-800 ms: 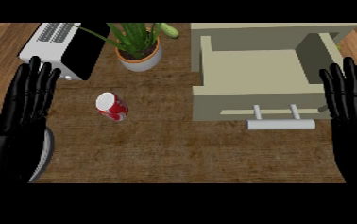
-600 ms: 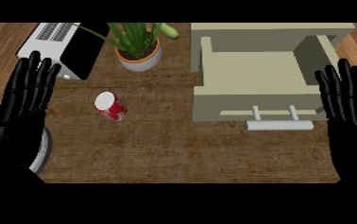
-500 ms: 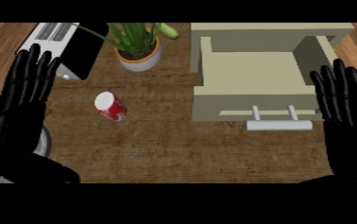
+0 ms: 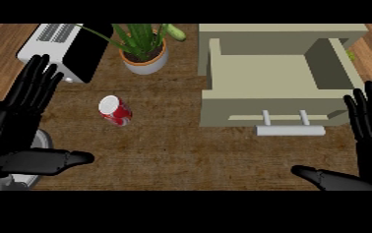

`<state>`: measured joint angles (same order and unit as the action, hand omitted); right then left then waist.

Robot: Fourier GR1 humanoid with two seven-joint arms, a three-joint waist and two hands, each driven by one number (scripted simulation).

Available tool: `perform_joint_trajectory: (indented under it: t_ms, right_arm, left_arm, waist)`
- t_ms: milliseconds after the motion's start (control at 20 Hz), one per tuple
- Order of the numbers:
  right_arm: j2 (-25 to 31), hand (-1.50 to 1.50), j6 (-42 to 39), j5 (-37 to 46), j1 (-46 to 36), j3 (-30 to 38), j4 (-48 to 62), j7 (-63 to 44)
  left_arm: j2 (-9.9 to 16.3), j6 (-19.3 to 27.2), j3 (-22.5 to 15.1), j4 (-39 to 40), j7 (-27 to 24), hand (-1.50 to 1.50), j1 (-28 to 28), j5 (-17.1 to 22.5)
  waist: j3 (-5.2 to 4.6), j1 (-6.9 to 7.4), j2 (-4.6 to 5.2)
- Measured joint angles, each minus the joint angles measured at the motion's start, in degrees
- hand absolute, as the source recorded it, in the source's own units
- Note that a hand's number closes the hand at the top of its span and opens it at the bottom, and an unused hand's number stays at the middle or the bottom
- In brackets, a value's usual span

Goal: Pick up the can, place it into the drawer and close the drawer

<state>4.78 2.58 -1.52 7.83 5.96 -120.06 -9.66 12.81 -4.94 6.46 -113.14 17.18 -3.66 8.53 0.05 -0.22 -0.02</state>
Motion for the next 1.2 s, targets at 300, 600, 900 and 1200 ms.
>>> perform_joint_trajectory:
  t_ms: [300,600,900,1200]
  right_arm:
    - [1.4,-1.5,-4.3,-5.7,5.0,5.6,-1.9,0.9]
    - [2.4,-1.5,-8.7,-10.2,8.2,10.5,-1.9,2.6]
    - [2.4,-1.5,-13.7,-13.7,13.2,14.3,-2.3,5.7]
    - [2.2,-1.5,-16.6,-15.3,13.7,17.1,-0.8,7.2]
  left_arm:
    - [0.7,-1.5,2.3,-3.9,3.7,-1.5,2.4,2.4]
    - [0.8,-2.2,5.6,-9.4,8.4,-1.5,5.1,6.2]
    - [0.1,-1.5,9.2,-7.6,10.8,-1.5,4.3,11.5]
    - [-1.9,-0.2,9.3,-3.9,11.8,-1.5,2.1,14.1]
  waist:
    - [-0.03,0.06,-0.05]
    - [-0.03,0.12,-0.07]
    - [-0.04,-0.07,-0.07]
    - [-0.05,-0.1,-0.02]
